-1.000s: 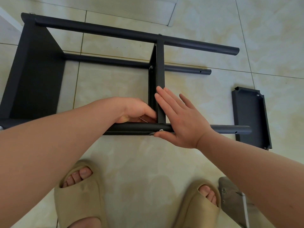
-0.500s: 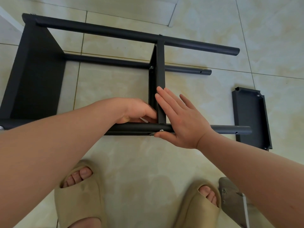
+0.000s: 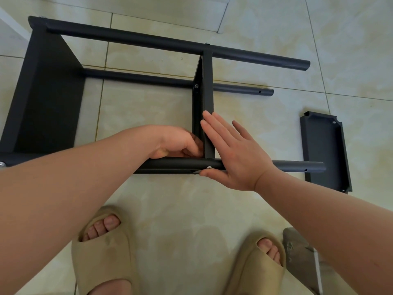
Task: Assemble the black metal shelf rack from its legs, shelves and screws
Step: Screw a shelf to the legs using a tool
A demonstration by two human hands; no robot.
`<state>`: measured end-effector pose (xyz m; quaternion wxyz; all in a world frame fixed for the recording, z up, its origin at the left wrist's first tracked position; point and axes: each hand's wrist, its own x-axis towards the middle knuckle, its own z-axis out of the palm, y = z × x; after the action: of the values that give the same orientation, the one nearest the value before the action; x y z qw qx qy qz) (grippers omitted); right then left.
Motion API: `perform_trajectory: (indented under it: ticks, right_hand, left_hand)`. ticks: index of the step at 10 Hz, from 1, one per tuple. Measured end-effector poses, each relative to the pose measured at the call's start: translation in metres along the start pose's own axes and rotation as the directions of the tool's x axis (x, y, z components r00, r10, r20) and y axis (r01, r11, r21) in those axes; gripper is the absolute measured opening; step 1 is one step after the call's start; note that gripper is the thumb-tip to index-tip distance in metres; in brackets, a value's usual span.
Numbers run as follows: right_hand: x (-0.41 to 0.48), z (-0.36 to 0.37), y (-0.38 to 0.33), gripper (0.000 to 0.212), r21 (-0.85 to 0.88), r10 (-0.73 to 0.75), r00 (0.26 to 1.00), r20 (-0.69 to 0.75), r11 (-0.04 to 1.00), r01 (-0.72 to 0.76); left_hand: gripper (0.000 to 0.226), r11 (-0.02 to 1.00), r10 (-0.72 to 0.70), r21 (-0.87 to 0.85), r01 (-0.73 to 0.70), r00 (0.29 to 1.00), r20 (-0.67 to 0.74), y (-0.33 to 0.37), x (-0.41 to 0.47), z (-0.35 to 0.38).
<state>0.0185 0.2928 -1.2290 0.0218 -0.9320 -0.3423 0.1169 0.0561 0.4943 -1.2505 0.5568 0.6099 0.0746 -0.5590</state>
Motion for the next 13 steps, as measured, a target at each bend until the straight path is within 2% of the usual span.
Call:
perform_trajectory:
  ticks: [1,2,4,6,7,8,9,10,11,12,13]
  right_hand:
    - [-0.0001,0.0002,0.0001,0.099,0.006,-0.001,1.000,-0.008,1.000,0.001]
    - [-0.0003,0.0007,0.0002,0.099,0.008,-0.002,1.000,-0.012,1.000,0.003]
    - [-0.0002,0.0011,0.0003,0.099,0.001,-0.002,1.000,-0.015,1.000,0.002]
    - [-0.0003,0.0015,0.0008,0.098,0.006,-0.004,1.000,-0.019,1.000,0.004]
    - [-0.0002,0.0019,0.0009,0.099,0.002,-0.003,1.000,-0.017,1.000,0.003]
    - [-0.0002,0.0020,0.0005,0.099,0.007,-0.003,1.000,-0.021,1.000,0.003]
    - [-0.0004,0.0017,0.0003,0.099,0.005,-0.003,1.000,-0.024,1.000,0.003]
    - [-0.0003,0.0009,0.0002,0.099,0.004,-0.001,1.000,-0.020,1.000,0.001]
    - [-0.0002,0.0006,0.0000,0.099,0.003,0.000,1.000,-0.017,1.000,0.000]
    - [-0.0003,0.0007,0.0000,0.099,0.007,0.000,1.000,-0.017,1.000,0.001]
    - [-0.0003,0.0008,0.0006,0.099,0.004,-0.001,1.000,-0.019,1.000,0.001]
  left_hand:
    - [0.024,1.000,0.004,-0.016,-0.004,1.000,0.022,0.0002,0.0001,-0.0013]
    - [0.013,0.999,0.012,0.039,-0.011,1.000,-0.026,0.0015,0.0004,0.0004]
    - [0.038,1.000,-0.002,0.014,0.001,1.000,0.007,-0.0003,0.0006,-0.0018]
    - [0.014,1.000,-0.002,-0.013,0.002,1.000,-0.001,-0.0003,0.0018,-0.0019]
    - [0.011,0.997,0.007,0.078,-0.004,0.999,-0.042,0.0013,0.0025,0.0011]
    - [0.031,0.999,-0.005,0.049,0.006,1.000,-0.017,-0.0001,0.0027,-0.0002]
    - [0.040,1.000,-0.013,-0.014,0.013,1.000,0.000,-0.0009,0.0013,-0.0020]
    - [0.033,0.999,-0.022,-0.025,0.023,1.000,0.017,-0.0001,0.0006,-0.0018]
    - [0.014,0.999,-0.031,0.044,0.032,0.999,-0.027,0.0028,-0.0006,0.0016]
    - [0.014,0.997,-0.035,0.066,0.038,0.998,-0.043,0.0030,0.0001,0.0028]
    - [0.031,0.999,-0.026,0.034,0.026,1.000,-0.010,0.0004,0.0012,-0.0003]
